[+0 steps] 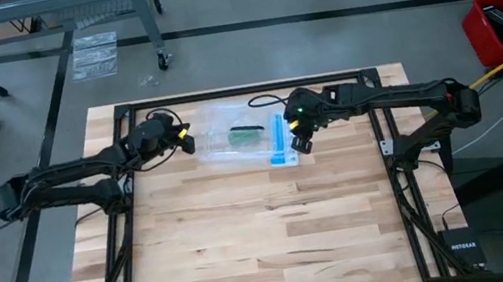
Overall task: Roll bandage
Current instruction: Close the transparent bin
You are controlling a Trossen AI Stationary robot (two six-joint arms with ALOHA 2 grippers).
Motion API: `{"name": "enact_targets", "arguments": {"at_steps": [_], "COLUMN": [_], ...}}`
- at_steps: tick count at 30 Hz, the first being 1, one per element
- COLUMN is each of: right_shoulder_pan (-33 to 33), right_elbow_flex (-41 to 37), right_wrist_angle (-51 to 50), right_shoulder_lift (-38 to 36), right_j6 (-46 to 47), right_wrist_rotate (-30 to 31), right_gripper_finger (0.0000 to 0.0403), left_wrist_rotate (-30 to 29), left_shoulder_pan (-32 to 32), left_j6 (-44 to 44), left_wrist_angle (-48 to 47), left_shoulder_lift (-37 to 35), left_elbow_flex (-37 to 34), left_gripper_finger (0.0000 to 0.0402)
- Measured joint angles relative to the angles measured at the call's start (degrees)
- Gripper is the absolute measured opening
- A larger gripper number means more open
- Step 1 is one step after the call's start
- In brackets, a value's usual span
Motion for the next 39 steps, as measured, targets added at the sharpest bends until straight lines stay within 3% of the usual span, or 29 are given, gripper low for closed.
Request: {"name": "enact_targets", "arguments": {"at_steps": [9, 19, 28, 39], "right_shoulder_pan": [0.0, 0.09, 0.09, 0.11], "right_elbow_flex": [0.04, 0.04, 0.04, 0.04], "right_wrist_angle": [3.63, 6.89, 12.01, 10.06], "right_shoulder_lift": [2.69, 8.29, 8.35, 8.33], "right_j6": [0.11, 0.17, 0.2, 0.71], "right_wrist_rotate": [-1.72, -4.53, -7.52, -6.98], "right_gripper_finger": [0.0106, 0.0106, 0.0106, 0.0106], "left_wrist_rotate": [-0.02, 0.02, -0.06, -0.9], "left_shoulder_pan": [-2.34, -2.72, -2.83, -2.83], "left_j6": [0.41, 0.81, 0.97, 3.4], "left_wrist_angle": [5.85, 5.76, 6.42, 7.02], "left_shoulder_lift": [3.88, 4.09, 4.04, 3.36], "left_elbow_flex": [0.0, 0.0, 0.0, 0.0], "left_gripper_finger": [0.0003, 0.0003, 0.0003, 0.0003]}}
